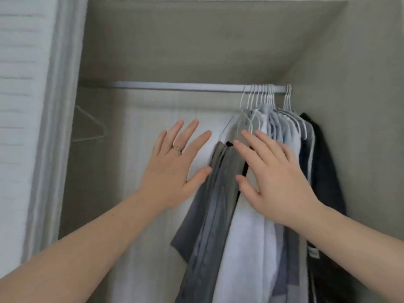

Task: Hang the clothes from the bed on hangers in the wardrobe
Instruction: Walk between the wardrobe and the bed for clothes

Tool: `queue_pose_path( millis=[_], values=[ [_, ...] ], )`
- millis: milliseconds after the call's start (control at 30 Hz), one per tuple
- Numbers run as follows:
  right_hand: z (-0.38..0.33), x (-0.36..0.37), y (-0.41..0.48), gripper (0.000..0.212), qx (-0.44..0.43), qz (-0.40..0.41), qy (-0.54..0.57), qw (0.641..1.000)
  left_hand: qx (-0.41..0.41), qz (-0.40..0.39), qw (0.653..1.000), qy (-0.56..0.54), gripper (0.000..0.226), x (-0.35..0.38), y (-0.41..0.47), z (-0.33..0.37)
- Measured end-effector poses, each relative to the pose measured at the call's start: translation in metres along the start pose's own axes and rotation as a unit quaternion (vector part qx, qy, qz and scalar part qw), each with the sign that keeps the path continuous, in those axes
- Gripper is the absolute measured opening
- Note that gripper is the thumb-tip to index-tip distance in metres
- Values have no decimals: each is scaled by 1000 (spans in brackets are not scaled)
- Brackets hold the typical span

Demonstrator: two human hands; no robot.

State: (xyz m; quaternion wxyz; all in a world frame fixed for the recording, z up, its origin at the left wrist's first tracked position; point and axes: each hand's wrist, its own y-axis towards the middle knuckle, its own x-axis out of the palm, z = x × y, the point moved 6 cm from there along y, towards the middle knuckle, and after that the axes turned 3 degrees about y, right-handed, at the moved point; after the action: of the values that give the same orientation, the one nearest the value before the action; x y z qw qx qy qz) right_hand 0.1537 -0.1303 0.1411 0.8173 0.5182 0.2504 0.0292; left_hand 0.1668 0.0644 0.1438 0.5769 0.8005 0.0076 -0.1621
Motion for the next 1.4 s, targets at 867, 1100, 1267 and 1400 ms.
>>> queue_pose_path(
  millis=[867, 1100, 1267, 1400],
  values=[
    [91, 98, 208, 20, 290, -237, -46, 926, -145, -277, 839, -445, 114, 247, 103, -20],
    [110, 135, 216, 17, 537, -191, 280, 773, -115, -259, 831, -479, 115, 253, 96, -39],
    [104, 157, 216, 29, 564, -85, 405, 714, -98, -271, 842, -457, 104, 256, 79, -56],
    [92, 161, 224, 27, 528, -50, 440, 725, -105, -270, 845, -448, 105, 255, 73, -61]
  ],
)
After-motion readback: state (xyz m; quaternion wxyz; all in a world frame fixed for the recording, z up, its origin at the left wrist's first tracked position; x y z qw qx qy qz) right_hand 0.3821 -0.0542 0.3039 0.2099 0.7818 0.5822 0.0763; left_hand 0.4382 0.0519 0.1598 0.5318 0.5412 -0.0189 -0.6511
